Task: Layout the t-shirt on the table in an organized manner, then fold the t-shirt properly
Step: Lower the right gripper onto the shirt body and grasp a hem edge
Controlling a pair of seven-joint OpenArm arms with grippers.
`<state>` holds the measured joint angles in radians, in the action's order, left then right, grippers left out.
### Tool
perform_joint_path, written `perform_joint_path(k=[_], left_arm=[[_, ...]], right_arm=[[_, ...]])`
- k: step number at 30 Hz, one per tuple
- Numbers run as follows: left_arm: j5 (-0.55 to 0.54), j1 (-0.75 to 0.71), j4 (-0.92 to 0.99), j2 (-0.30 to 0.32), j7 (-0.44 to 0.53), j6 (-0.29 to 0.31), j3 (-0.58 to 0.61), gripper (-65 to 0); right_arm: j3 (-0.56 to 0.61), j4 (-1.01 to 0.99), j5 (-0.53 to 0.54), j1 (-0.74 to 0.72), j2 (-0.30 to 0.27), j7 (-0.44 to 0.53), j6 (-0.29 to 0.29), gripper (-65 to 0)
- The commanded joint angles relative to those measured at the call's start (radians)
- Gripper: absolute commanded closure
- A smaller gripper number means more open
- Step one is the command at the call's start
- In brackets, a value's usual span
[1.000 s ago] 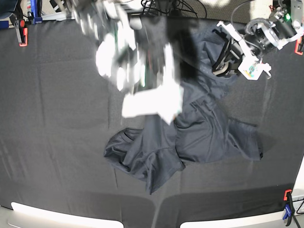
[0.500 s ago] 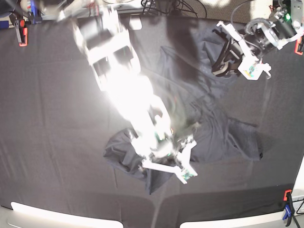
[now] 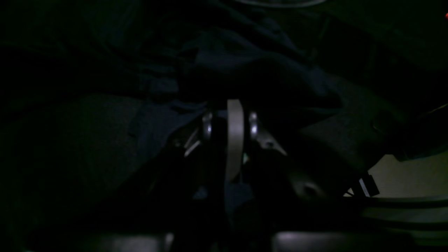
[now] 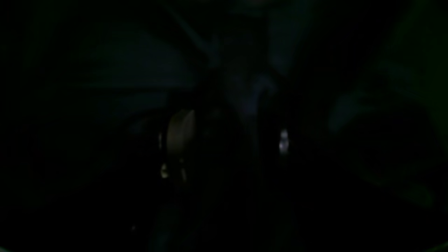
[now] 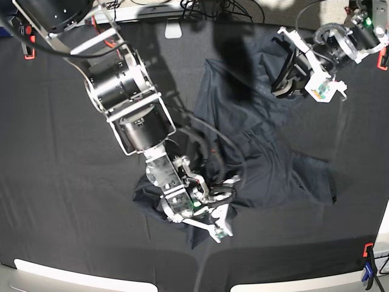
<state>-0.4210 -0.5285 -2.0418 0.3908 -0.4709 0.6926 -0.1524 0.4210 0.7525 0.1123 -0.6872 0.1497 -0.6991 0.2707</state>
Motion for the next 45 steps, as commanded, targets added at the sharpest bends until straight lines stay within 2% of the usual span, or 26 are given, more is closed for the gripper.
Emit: perform_joint_path(k=[1,4,8,15,17,20,21,24,26,30,36,40,43,45], left_arm=[[-0.016,0.0,-0.017,0.006,0.028,0.006,-0.006,-4.2],[-0.017,0.0,-0.017,0.005,0.028,0.006,-0.006,-4.2],[-0.016,0.0,-0.017,0.006,0.031,0.006,-0.006,-4.2],[-0.017,0.0,-0.017,0.006,0.032,0.006,-0.006,-4.2],[-0.016,0.0,-0.017,0.006,0.032,0.006,-0.006,-4.2],[-0.016,0.0,-0.017,0.006,0.031,0.006,-0.006,-4.2],[-0.016,0.0,-0.017,0.006,0.031,0.006,-0.006,-4.2],[-0.016,-0.001,-0.017,0.005,0.031,0.006,-0.006,-4.2],[-0.016,0.0,-0.017,0.006,0.031,0.006,-0.006,-4.2],[-0.016,0.0,-0.017,0.005,0.031,0.006,-0.006,-4.2],[-0.015,0.0,-0.017,0.006,0.031,0.006,-0.006,-4.2],[-0.014,0.0,-0.017,0.006,0.031,0.006,-0.006,-4.2],[-0.014,0.0,-0.017,0.006,0.032,0.006,-0.006,-4.2],[-0.014,0.0,-0.017,0.006,0.032,0.006,-0.006,-4.2]], right_arm=[[-0.002,0.017,0.028,-0.04,0.007,0.023,0.011,-28.2],[-0.002,0.017,0.068,-0.035,0.007,0.023,0.022,-28.2],[-0.002,0.017,0.039,-0.006,0.007,0.023,0.021,-28.2],[-0.002,0.017,-0.125,0.056,0.007,0.098,0.007,-27.9],[-0.002,0.017,-0.148,0.053,0.007,0.113,0.004,-21.9],[-0.002,0.018,-0.215,0.047,0.007,0.14,0.001,-3.7],[-0.002,0.018,-0.248,0.044,0.007,0.141,0.001,0.0],[-0.002,0.034,-0.354,0.035,0.007,0.137,-0.005,0.0],[-0.002,0.085,-0.391,0.037,0.007,0.079,-0.011,0.0],[-0.002,0.227,-0.394,0.046,0.006,-0.062,-0.018,0.0],[-0.002,0.505,-0.394,0.148,-0.053,-0.172,-0.017,0.0],[-0.003,0.686,-0.394,0.251,-0.111,-0.208,-0.017,0.0],[-0.003,0.774,-0.383,0.309,-0.148,-0.19,-0.017,0.0],[-0.003,0.78,-0.336,0.319,-0.159,-0.173,-0.017,0.0]])
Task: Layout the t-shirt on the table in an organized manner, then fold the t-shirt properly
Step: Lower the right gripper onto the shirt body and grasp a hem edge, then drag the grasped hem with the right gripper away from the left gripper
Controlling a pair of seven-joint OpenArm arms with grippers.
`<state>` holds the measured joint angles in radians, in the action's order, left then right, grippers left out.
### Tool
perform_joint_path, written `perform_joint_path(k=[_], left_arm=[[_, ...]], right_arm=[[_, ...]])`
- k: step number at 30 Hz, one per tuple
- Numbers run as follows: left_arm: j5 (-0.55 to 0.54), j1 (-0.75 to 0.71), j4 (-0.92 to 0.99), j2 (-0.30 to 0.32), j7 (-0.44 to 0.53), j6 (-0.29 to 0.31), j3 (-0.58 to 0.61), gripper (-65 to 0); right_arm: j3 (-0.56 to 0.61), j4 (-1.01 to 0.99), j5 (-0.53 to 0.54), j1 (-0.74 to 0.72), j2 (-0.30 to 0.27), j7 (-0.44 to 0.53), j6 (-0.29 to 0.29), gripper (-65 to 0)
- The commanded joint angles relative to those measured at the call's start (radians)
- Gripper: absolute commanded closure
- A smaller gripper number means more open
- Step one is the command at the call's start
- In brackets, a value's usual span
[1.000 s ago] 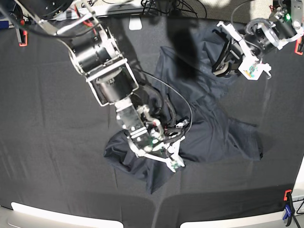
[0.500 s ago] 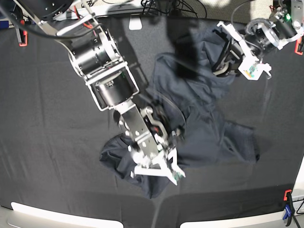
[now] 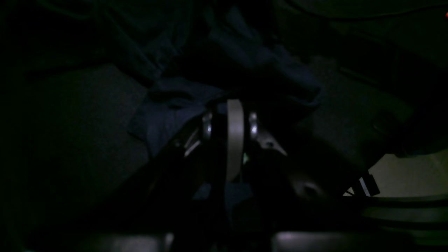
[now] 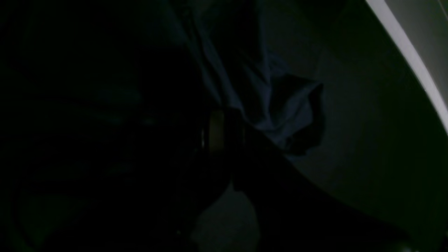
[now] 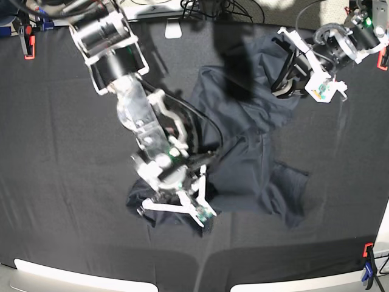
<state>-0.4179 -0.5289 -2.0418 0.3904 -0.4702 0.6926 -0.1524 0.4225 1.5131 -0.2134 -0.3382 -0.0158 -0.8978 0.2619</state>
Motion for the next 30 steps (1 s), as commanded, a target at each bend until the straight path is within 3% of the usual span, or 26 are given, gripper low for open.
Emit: perform_joint_path(k=[1,2,5,7,15,19,26,30], left_arm=[[-0.018,0.0,-0.017,0.006,0.031,0.006,-0.006,-4.2],[-0.018,0.0,-0.017,0.006,0.031,0.006,-0.006,-4.2],[-0.018,0.0,-0.017,0.006,0.031,0.006,-0.006,-4.2],[-0.017,0.0,-0.017,0.006,0.031,0.006,-0.006,-4.2],[-0.018,0.0,-0.017,0.006,0.031,0.006,-0.006,-4.2],[-0.018,0.0,-0.017,0.006,0.031,0.006,-0.006,-4.2],[-0.017,0.0,-0.017,0.006,0.031,0.006,-0.006,-4.2],[-0.018,0.0,-0.017,0.006,0.031,0.006,-0.006,-4.2]], right_arm=[[-0.005,0.018,0.022,-0.029,0.004,0.027,-0.008,0.0],[-0.005,0.018,0.048,-0.029,0.005,0.026,-0.008,-0.7],[-0.004,0.018,0.114,-0.03,0.008,0.035,-0.008,-15.4],[-0.004,0.018,0.134,-0.03,0.008,0.044,-0.008,-19.5],[-0.005,0.018,0.13,-0.03,0.007,0.054,-0.008,-19.5],[-0.01,-0.013,0.078,-0.033,0.007,0.078,-0.008,-19.5],[-0.096,-0.1,0.081,-0.05,0.008,0.132,-0.008,-19.5],[-0.159,-0.1,0.15,-0.064,0.007,0.129,-0.008,-19.5]])
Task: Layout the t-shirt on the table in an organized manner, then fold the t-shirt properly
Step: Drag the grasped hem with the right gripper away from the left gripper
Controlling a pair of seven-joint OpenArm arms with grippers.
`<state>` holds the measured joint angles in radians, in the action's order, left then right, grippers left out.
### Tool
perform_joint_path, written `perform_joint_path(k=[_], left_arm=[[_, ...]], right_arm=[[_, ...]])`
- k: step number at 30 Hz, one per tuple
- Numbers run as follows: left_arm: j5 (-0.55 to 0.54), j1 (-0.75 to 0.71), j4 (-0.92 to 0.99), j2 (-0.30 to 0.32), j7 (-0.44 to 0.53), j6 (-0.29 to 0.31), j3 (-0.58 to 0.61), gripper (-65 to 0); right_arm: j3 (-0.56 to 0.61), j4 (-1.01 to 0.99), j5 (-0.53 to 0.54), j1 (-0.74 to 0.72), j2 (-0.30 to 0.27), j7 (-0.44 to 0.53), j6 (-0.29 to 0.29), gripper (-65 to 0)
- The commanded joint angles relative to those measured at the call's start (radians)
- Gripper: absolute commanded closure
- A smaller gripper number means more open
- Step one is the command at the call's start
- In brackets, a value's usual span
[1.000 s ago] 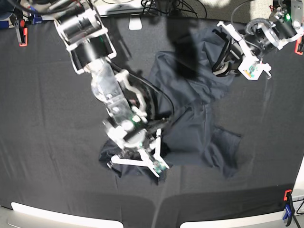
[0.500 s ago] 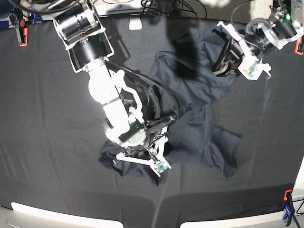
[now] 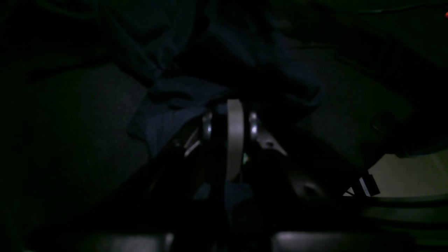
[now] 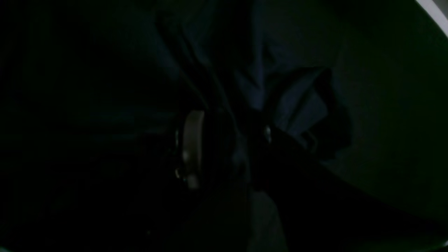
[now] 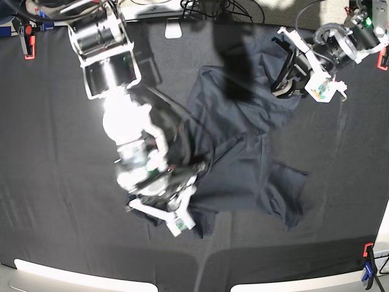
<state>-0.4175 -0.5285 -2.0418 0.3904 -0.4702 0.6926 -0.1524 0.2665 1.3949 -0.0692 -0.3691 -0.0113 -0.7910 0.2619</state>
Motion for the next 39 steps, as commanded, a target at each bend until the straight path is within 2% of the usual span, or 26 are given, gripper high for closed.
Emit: perform_joint_path(k=[1,12,20,34,36,39], left_arm=[[-0.018,0.0,-0.017,0.006,0.031,0.006,-0.006,-4.2],[-0.017,0.0,-0.017,0.006,0.031,0.006,-0.006,-4.2],[-0.017,0.0,-0.017,0.006,0.031,0.006,-0.006,-4.2],[-0.017,-0.001,-0.017,0.006,0.03,0.006,-0.006,-4.2],[-0.017,0.0,-0.017,0.006,0.031,0.006,-0.006,-4.2],[-0.017,0.0,-0.017,0.006,0.03,0.006,-0.006,-4.2]], right_arm=[[-0.015,0.018,0.017,-0.035,0.003,0.021,-0.008,-19.4],[-0.046,0.018,0.033,-0.055,0.003,0.023,-0.008,-19.1],[-0.046,0.018,0.135,-0.09,0.003,0.003,-0.007,-19.1],[-0.046,-0.013,0.137,-0.09,0.003,-0.074,-0.007,-18.7],[-0.046,-0.032,0.137,-0.09,0.003,-0.074,-0.007,-13.9],[-0.046,-0.042,0.12,-0.091,0.003,-0.058,-0.006,-2.9]])
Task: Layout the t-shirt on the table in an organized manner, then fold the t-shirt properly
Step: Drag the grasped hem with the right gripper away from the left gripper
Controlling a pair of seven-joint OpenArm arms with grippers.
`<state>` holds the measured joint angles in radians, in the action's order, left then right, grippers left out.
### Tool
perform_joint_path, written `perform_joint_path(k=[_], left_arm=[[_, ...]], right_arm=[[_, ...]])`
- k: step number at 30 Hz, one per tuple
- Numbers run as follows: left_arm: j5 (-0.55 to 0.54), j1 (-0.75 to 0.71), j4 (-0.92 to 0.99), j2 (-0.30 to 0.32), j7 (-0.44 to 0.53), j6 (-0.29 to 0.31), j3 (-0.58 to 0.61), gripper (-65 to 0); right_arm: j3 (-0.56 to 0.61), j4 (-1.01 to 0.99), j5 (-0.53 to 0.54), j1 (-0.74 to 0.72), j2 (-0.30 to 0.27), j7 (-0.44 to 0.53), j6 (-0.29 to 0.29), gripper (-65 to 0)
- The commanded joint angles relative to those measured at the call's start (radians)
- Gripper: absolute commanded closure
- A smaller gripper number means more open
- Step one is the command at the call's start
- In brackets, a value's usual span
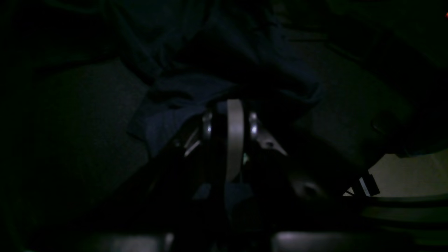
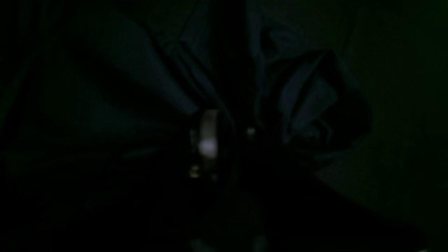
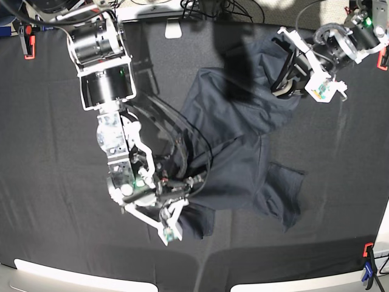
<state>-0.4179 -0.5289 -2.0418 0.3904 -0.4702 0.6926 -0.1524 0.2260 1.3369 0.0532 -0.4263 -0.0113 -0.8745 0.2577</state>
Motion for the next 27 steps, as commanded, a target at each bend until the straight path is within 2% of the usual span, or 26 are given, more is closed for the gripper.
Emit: perform_joint_path(k=[1,6,13,16,20,23,27], left_arm=[[-0.017,0.0,-0.017,0.006,0.03,0.006,-0.006,-4.2],[-0.016,0.0,-0.017,0.006,0.031,0.006,-0.006,-4.2],[-0.016,0.0,-0.017,0.006,0.031,0.006,-0.006,-4.2],[-0.016,0.0,-0.017,0.006,0.03,0.006,-0.006,-4.2],[-0.016,0.0,-0.017,0.006,0.03,0.006,-0.006,-4.2],[-0.016,0.0,-0.017,0.006,0.03,0.006,-0.006,-4.2],[-0.016,0.0,-0.017,0.006,0.03,0.006,-0.006,-4.2]], right_arm=[[-0.005,0.016,-0.011,-0.034,0.003,0.034,0.002,0.0],[-0.005,0.05,-0.054,-0.042,0.003,0.045,0.008,0.0],[-0.005,0.174,-0.057,-0.024,0.002,-0.053,0.008,0.0],[-0.005,0.242,-0.129,0.013,0.002,-0.101,0.008,0.0],[-0.008,0.349,-0.258,0.119,-0.014,-0.155,0.008,0.0],[-0.04,0.444,-0.264,0.241,-0.041,-0.163,0.008,0.0],[-0.164,0.564,-0.263,0.416,-0.062,-0.162,0.008,0.0]])
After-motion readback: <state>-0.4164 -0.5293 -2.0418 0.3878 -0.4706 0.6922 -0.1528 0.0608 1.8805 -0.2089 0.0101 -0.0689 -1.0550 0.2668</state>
